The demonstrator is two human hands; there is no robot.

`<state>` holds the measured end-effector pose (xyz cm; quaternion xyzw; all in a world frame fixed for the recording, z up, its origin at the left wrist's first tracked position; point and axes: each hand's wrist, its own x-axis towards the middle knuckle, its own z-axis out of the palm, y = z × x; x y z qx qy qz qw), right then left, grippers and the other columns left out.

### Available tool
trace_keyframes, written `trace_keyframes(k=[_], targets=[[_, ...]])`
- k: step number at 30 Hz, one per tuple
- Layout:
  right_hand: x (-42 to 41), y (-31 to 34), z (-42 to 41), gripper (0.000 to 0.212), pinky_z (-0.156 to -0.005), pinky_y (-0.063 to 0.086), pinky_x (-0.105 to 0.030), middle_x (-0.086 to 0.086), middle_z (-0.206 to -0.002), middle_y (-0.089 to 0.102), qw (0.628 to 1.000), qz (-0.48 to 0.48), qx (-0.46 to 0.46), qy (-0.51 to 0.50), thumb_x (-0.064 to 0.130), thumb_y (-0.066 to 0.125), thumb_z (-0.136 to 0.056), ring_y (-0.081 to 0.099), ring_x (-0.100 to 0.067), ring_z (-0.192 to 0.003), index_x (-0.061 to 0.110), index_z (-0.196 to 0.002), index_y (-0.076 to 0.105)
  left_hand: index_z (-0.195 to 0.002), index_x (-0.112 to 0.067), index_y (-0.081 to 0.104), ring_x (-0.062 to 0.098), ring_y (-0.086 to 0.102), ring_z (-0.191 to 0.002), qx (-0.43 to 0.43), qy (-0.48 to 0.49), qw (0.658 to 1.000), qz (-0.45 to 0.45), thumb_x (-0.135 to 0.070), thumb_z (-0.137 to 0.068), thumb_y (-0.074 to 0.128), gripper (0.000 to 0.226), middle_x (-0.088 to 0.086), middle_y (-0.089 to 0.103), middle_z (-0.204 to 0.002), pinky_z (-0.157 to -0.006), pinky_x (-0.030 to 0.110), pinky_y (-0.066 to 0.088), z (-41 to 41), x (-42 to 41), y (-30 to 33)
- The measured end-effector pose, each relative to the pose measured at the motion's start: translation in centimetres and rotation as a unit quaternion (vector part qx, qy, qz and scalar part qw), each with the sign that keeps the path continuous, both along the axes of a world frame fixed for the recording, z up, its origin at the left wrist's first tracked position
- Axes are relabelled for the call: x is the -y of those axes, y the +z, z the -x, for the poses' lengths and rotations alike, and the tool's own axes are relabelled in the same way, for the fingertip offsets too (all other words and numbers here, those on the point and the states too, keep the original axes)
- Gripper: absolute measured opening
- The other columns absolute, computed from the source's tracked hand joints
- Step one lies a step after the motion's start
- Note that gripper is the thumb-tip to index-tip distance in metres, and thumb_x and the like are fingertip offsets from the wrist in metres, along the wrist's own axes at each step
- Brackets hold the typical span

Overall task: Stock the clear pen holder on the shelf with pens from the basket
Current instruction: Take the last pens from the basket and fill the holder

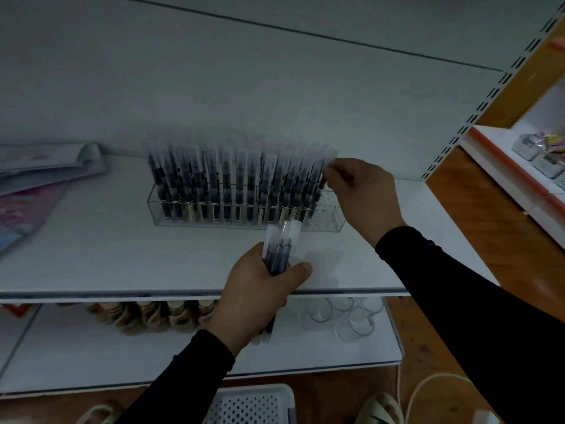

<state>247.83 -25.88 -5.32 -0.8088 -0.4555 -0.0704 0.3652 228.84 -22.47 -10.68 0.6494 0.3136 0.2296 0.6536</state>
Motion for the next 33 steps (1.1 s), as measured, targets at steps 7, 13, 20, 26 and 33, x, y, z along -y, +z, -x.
trace_keyframes(k=[7, 13, 20, 26, 33], targets=[[1.9, 0.4, 1.4, 0.021, -0.067, 0.040, 0.000, 0.014, -0.083, 0.069, 0.993, 0.009, -0.113, -0.033, 0.037, 0.061, -0.092, 0.063, -0.002, -0.077, 0.019, -0.092, 0.072, -0.073, -0.007, 0.049, 0.010, 0.047, -0.044, 0.005, -0.006, 1.000, 0.013, -0.023, -0.080, 0.076, 0.032, 0.003, 0.047, -0.054, -0.045, 0.019, 0.043, -0.1, 0.0, 0.0], [4.3, 0.7, 5.5, 0.034, -0.072, 0.060, -0.029, -0.005, -0.077, 0.074, 0.932, 0.124, -0.331, 0.079, 0.047, 0.067, -0.083, 0.071, -0.016, -0.073, 0.013, -0.082, 0.072, -0.075, -0.012, 0.053, 0.011, 0.049, -0.048, 0.008, -0.013, 1.000, -0.011, -0.026, -0.077, 0.077, 0.028, -0.004, 0.049, -0.055, -0.048, 0.026, 0.044, -0.2, 0.0, -0.1], [3.9, 0.3, 5.6, 0.030, -0.065, 0.057, -0.025, -0.011, -0.065, 0.069, 0.898, 0.104, -0.420, 0.078, 0.027, 0.072, -0.084, 0.066, -0.018, -0.061, -0.002, -0.078, 0.072, -0.101, -0.015, 0.066, 0.003, 0.054, -0.054, 0.025, -0.027, 0.999, -0.004, -0.028, -0.076, 0.078, 0.031, -0.004, 0.063, -0.068, -0.050, 0.022, 0.044, -0.2, 0.1, 0.2], [4.0, 0.0, 4.4, 0.036, -0.060, 0.053, -0.017, -0.008, -0.067, 0.063, 0.869, 0.052, -0.487, 0.062, 0.023, 0.066, -0.089, 0.061, -0.010, -0.062, -0.012, -0.096, 0.067, -0.091, -0.014, 0.063, 0.007, 0.052, -0.048, 0.047, -0.025, 0.998, -0.012, -0.027, -0.088, 0.066, 0.014, -0.007, 0.057, -0.052, -0.050, 0.023, 0.046, -0.1, 0.0, 0.5], [4.1, 1.4, 2.3, 0.022, -0.063, 0.053, -0.016, -0.011, -0.083, 0.063, 0.855, -0.078, -0.513, 0.024, 0.022, 0.061, -0.092, 0.059, -0.012, -0.071, 0.003, -0.099, 0.069, -0.071, -0.015, 0.054, 0.005, 0.051, -0.045, 0.030, 0.013, 0.999, -0.013, -0.028, -0.091, 0.061, 0.025, -0.006, 0.054, -0.050, -0.047, 0.017, 0.044, 0.0, -0.3, 0.2]])
